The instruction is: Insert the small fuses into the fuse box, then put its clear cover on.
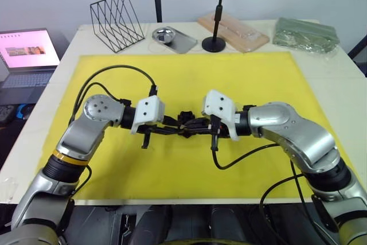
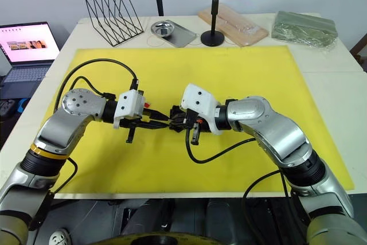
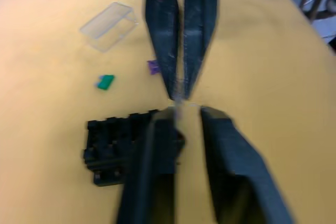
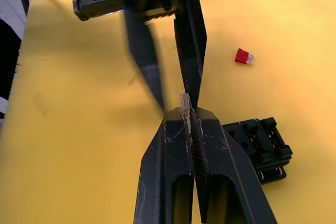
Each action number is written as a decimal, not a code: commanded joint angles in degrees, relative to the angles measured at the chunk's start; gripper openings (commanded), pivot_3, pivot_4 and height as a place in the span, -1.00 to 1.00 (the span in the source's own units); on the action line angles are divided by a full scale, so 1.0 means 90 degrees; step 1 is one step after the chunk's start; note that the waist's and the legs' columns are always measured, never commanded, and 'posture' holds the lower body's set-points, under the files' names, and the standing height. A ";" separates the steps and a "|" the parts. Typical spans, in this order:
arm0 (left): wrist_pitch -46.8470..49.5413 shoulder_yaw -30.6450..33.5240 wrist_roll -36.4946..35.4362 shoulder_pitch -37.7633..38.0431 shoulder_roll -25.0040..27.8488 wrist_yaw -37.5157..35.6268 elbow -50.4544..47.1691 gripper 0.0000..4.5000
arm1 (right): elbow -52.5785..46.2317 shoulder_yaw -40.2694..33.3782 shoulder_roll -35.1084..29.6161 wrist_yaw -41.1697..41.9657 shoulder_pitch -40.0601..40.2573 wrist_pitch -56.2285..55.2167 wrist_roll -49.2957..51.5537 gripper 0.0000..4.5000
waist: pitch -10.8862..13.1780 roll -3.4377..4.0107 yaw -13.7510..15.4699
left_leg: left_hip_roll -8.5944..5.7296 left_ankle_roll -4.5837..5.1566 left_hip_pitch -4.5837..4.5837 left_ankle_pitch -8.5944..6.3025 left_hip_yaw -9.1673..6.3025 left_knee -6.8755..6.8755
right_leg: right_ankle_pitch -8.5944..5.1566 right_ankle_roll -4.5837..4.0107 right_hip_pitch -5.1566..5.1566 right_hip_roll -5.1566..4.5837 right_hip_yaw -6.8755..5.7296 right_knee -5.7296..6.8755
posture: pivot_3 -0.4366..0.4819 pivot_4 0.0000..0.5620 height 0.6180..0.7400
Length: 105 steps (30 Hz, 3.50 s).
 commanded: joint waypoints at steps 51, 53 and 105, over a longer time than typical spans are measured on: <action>-0.0999 0.0693 0.0086 0.1448 -0.1232 0.1849 0.0355 0.98 | 0.1194 0.1040 0.0024 0.1145 -0.0912 -0.0941 -0.1800 -1.00 | -0.0001 0.0002 0.0023 | 0.0007 -0.0011 0.0006 0.0001 0.0003 0.0002 | 0.0008 -0.0011 0.0002 0.0005 0.0000 0.0001 | -0.05 -0.47 1.00; -0.0997 0.0693 0.0083 0.1464 -0.1223 0.1846 0.0340 0.98 | 0.1218 0.1042 0.0014 0.1166 -0.0903 -0.0948 -0.1818 -1.00 | -0.0001 0.0001 0.0023 | 0.0007 -0.0011 0.0007 0.0001 0.0002 0.0002 | 0.0008 -0.0011 0.0002 0.0005 0.0000 0.0001 | -0.05 -0.47 1.00; -0.0976 0.0680 0.0122 0.1426 -0.1243 0.1907 0.0377 1.00 | 0.1530 0.0834 0.0270 0.1640 -0.0883 -0.1451 -0.2033 -0.20 | -0.0002 0.0002 0.0022 | 0.0007 -0.0015 0.0009 0.0003 0.0002 0.0002 | 0.0009 -0.0012 0.0004 0.0006 0.0001 0.0003 | -0.05 -0.47 1.00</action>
